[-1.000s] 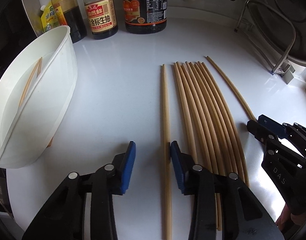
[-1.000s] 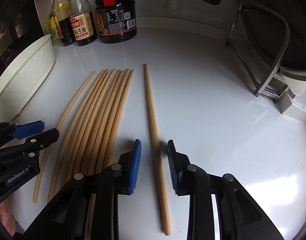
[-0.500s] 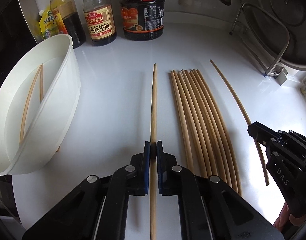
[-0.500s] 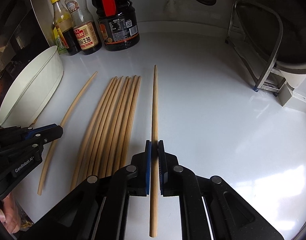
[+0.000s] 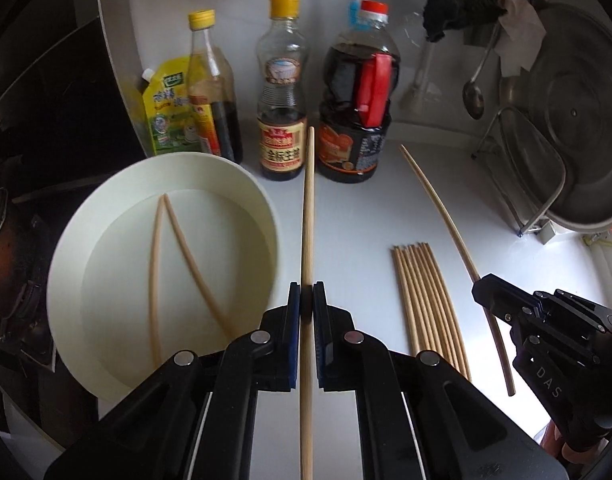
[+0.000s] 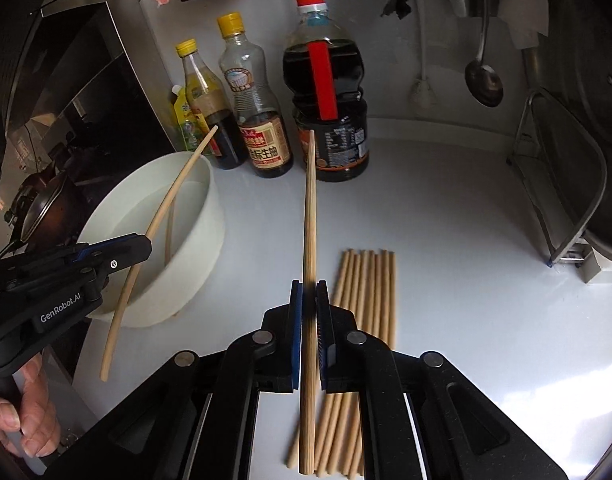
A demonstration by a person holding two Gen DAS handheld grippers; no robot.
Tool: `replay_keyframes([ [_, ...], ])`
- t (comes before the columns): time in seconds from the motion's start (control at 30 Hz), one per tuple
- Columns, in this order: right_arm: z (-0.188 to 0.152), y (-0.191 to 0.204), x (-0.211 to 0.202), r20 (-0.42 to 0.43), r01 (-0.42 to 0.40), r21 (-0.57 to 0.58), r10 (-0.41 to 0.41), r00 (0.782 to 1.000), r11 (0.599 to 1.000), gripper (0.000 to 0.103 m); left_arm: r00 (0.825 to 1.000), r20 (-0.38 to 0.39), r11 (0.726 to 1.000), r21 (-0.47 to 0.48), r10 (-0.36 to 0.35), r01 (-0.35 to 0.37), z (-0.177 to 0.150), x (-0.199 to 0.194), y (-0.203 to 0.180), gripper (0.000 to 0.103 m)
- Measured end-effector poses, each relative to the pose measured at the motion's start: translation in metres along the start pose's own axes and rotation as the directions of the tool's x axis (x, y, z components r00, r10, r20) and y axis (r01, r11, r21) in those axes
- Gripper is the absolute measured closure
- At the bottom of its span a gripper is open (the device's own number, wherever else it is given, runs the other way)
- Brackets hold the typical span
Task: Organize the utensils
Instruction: 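Carry the chopstick into the white basin and open the right tool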
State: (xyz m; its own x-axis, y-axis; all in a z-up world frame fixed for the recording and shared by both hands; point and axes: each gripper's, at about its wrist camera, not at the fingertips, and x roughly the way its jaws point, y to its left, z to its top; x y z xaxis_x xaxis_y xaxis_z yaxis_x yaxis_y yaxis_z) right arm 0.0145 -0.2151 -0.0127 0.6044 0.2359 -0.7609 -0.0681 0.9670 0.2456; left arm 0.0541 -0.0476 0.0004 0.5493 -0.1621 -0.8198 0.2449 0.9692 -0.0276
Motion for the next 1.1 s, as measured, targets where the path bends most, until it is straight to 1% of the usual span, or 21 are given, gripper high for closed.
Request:
replay_keyframes([
  [0.13, 0.024, 0.044, 0.017, 0.001, -0.046, -0.049, 0.046, 0.999, 0.998, 0.096, 0.999, -0.001, 0.998, -0.042, 0.051, -0.051, 0.010, -0.007, 0.053, 0.096],
  [0.27, 0.044, 0.084, 0.044, -0.029, -0.112, -0.066, 0.110, 0.993, 0.992, 0.096, 0.995, -0.023, 0.993, -0.064, 0.097, -0.099, 0.018, -0.003, 0.101, 0.096],
  [0.4, 0.051, 0.118, 0.076, -0.092, -0.149, -0.086, 0.141, 0.986, 0.985, 0.096, 0.994, -0.045, 0.990, -0.089, 0.103, -0.106, 0.018, 0.006, 0.135, 0.096],
  [0.47, 0.051, 0.134, 0.090, -0.122, -0.156, -0.093, 0.144, 0.982, 0.983, 0.096, 0.993, -0.068, 0.989, -0.098, 0.100, -0.106, 0.017, 0.016, 0.148, 0.096],
  [0.57, 0.054, 0.153, 0.109, -0.161, -0.158, -0.104, 0.140, 0.977, 0.982, 0.096, 0.990, -0.112, 0.990, -0.102, 0.089, -0.100, 0.016, 0.032, 0.163, 0.096],
  [0.63, 0.056, 0.164, 0.119, -0.180, -0.159, -0.108, 0.138, 0.974, 0.981, 0.096, 0.987, -0.134, 0.990, -0.097, 0.085, -0.098, 0.014, 0.040, 0.166, 0.096],
  [0.83, 0.053, 0.175, 0.151, -0.258, -0.133, -0.085, 0.107, 0.960, 0.988, 0.096, 0.981, -0.181, 0.992, -0.099, 0.065, -0.084, 0.009, 0.063, 0.181, 0.096],
  [0.93, 0.051, 0.176, 0.160, -0.273, -0.123, -0.073, 0.099, 0.957, 0.990, 0.096, 0.979, -0.196, 0.992, -0.100, 0.052, -0.073, 0.008, 0.072, 0.186, 0.096],
  [1.1, 0.052, 0.179, 0.164, -0.271, -0.109, -0.076, 0.085, 0.959, 0.991, 0.096, 0.979, -0.201, 0.993, -0.104, 0.038, -0.060, 0.009, 0.080, 0.191, 0.096],
])
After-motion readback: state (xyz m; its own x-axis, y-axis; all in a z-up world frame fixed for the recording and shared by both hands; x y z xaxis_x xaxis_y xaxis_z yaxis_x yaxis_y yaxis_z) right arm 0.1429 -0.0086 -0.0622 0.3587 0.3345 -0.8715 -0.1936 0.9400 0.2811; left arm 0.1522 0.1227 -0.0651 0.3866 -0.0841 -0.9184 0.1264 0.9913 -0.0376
